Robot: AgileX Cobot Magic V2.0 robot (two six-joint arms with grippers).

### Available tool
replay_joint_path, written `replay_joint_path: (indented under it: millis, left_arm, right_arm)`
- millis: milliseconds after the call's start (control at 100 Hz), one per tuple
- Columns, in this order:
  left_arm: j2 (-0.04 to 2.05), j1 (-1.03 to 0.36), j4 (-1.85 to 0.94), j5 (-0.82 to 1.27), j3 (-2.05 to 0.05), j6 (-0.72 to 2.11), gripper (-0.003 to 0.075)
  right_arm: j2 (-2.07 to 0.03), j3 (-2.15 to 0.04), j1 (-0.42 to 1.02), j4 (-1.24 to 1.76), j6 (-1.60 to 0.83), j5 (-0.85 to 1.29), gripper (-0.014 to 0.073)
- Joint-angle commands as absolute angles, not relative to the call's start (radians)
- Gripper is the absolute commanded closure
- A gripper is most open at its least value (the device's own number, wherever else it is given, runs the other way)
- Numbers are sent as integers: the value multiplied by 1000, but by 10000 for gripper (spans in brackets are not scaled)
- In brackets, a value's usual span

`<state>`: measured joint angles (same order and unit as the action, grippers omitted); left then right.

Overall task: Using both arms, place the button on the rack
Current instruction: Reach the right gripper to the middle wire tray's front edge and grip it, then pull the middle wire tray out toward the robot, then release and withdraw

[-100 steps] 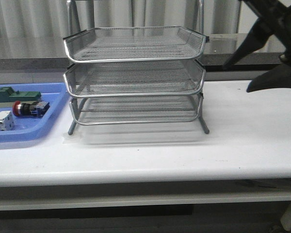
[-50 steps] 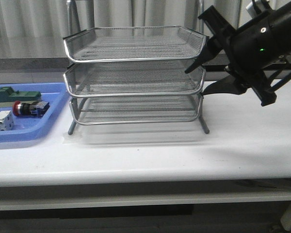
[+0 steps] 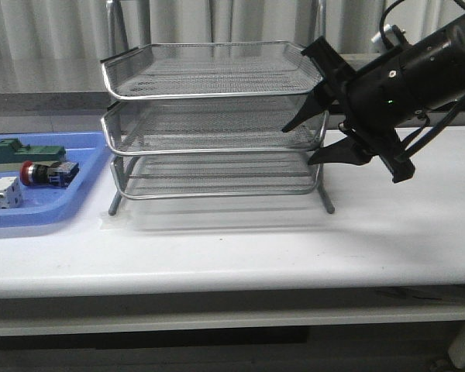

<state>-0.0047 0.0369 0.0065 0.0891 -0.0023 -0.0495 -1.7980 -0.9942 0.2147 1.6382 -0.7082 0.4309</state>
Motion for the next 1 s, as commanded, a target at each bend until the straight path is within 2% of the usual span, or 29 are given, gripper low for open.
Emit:
replay_joint_path:
  millis: [0, 250, 490, 580, 990]
  left_arm:
    - [-34, 33, 0, 6, 52, -60, 741]
    - [-34, 33, 0, 6, 52, -60, 741]
    - [-34, 33, 0, 6, 52, -60, 741]
    - [-34, 33, 0, 6, 52, -60, 741]
    - [-34, 33, 0, 6, 52, -60, 741]
  right_arm:
    - [-1769, -1037, 218, 1672, -726, 476, 201]
    - [-1810, -1069, 218, 1678, -727, 481, 214]
    - [-1813, -1069, 218, 1680, -727, 484, 435]
    - [-1813, -1069, 218, 1680, -727, 484, 482]
    - [-1813, -1066, 218, 1622, -727, 566, 489]
